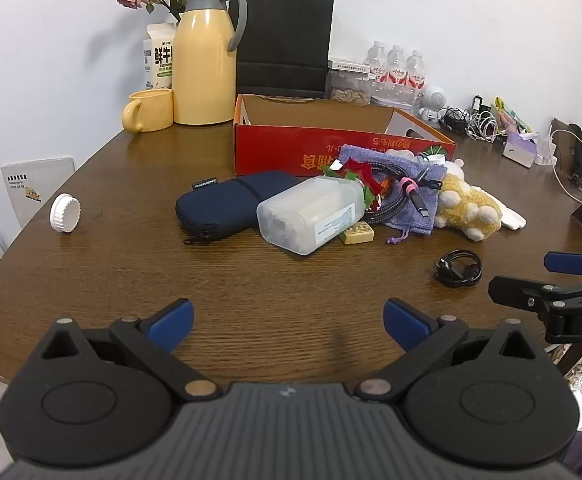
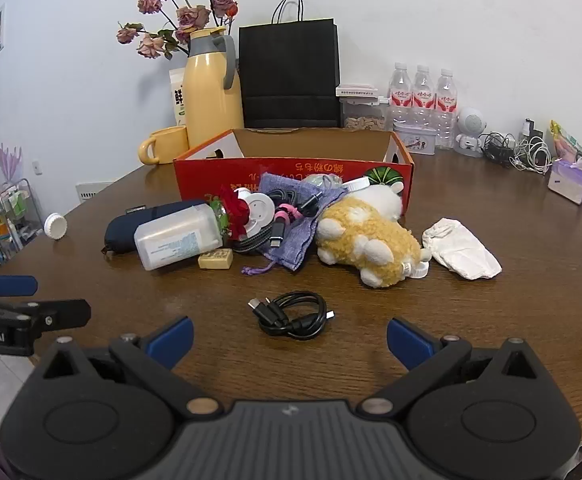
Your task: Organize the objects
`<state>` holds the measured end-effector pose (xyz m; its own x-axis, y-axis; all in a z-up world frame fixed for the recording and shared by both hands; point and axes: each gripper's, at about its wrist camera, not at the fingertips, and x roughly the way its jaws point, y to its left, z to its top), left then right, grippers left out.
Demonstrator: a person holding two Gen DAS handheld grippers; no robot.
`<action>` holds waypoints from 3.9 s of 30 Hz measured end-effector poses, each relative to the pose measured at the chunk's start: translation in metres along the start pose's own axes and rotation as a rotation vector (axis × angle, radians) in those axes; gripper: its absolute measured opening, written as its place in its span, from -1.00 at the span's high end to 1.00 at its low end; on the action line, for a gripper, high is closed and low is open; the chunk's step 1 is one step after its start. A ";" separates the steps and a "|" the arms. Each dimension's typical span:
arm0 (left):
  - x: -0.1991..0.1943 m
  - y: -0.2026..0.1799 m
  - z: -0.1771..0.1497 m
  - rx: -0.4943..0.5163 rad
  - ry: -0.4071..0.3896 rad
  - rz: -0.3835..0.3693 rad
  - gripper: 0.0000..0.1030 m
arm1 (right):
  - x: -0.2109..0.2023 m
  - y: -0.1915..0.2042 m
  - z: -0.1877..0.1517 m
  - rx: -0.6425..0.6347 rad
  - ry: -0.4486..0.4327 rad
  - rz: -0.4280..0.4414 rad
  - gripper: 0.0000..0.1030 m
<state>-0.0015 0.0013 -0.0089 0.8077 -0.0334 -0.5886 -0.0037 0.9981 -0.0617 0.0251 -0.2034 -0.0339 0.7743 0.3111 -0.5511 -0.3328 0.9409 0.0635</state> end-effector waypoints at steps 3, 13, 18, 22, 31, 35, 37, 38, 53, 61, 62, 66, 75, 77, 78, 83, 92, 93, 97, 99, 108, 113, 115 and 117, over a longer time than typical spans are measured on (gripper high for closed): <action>0.000 -0.001 -0.001 0.004 -0.008 -0.006 -1.00 | 0.001 -0.002 -0.002 -0.002 0.000 -0.003 -1.00; 0.000 -0.003 -0.001 0.007 -0.015 -0.005 -1.00 | 0.001 -0.001 -0.003 -0.009 0.002 -0.011 -1.00; -0.001 -0.002 0.000 0.005 -0.019 -0.008 -1.00 | 0.001 -0.002 -0.003 -0.008 0.003 -0.010 -1.00; -0.001 -0.003 0.000 0.005 -0.020 -0.008 -1.00 | 0.001 -0.002 -0.003 -0.009 0.003 -0.010 -1.00; -0.001 -0.003 0.001 0.004 -0.022 -0.007 -1.00 | 0.001 -0.002 -0.002 -0.010 0.003 -0.011 -1.00; -0.001 -0.004 0.002 0.004 -0.025 -0.007 -1.00 | 0.001 -0.002 -0.002 -0.009 0.003 -0.010 -1.00; -0.001 -0.004 0.002 0.006 -0.025 -0.005 -1.00 | 0.001 -0.002 -0.002 -0.009 0.004 -0.011 -1.00; -0.001 -0.004 0.002 0.005 -0.025 -0.007 -1.00 | 0.001 -0.002 -0.002 -0.009 0.004 -0.010 -1.00; -0.001 -0.004 0.002 0.005 -0.025 -0.007 -1.00 | 0.001 -0.002 -0.003 -0.010 0.004 -0.011 -1.00; -0.001 -0.004 0.001 0.005 -0.025 -0.006 -1.00 | 0.001 -0.003 -0.003 -0.009 0.007 -0.009 -1.00; -0.001 -0.004 0.001 0.005 -0.025 -0.006 -1.00 | 0.001 -0.003 -0.003 -0.009 0.008 -0.009 -1.00; -0.001 -0.004 0.001 0.006 -0.025 -0.006 -1.00 | 0.001 -0.003 -0.003 -0.009 0.008 -0.009 -1.00; -0.001 -0.005 -0.001 0.007 -0.026 -0.007 -1.00 | 0.001 -0.003 -0.004 -0.010 0.008 -0.009 -1.00; -0.001 -0.005 -0.001 0.007 -0.026 -0.007 -1.00 | 0.002 -0.003 -0.004 -0.010 0.009 -0.009 -1.00; -0.001 -0.005 -0.001 0.007 -0.026 -0.007 -1.00 | 0.001 -0.003 -0.004 -0.010 0.009 -0.009 -1.00; -0.001 -0.005 -0.002 0.006 -0.026 -0.006 -1.00 | 0.002 -0.002 -0.004 -0.010 0.009 -0.008 -1.00; 0.000 -0.005 -0.003 0.006 -0.025 -0.008 -1.00 | 0.002 -0.004 -0.003 -0.011 0.009 -0.008 -1.00; 0.000 -0.004 -0.004 0.004 -0.023 -0.008 -1.00 | 0.002 -0.004 -0.003 -0.011 0.009 -0.008 -1.00; 0.004 -0.002 -0.004 -0.002 -0.017 -0.009 -1.00 | 0.007 -0.003 -0.006 -0.010 0.016 -0.005 -1.00; 0.006 0.001 -0.004 -0.008 -0.015 -0.008 -1.00 | 0.012 -0.004 -0.008 -0.011 0.025 -0.002 -1.00; 0.018 0.026 0.002 -0.061 -0.022 0.044 -1.00 | 0.049 -0.007 -0.009 -0.036 0.031 -0.013 -1.00; 0.024 0.037 0.003 -0.077 -0.011 0.065 -1.00 | 0.065 -0.004 -0.008 -0.057 0.045 -0.011 -0.71; 0.026 0.040 0.004 -0.083 -0.009 0.073 -1.00 | 0.068 -0.004 -0.008 -0.058 0.041 -0.008 -0.71; 0.027 0.044 0.004 -0.088 -0.007 0.083 -1.00 | 0.068 -0.004 -0.008 -0.059 0.030 0.000 -0.52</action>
<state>0.0228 0.0444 -0.0241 0.8065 0.0494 -0.5892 -0.1220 0.9890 -0.0840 0.0747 -0.1870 -0.0786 0.7583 0.3059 -0.5757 -0.3644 0.9311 0.0147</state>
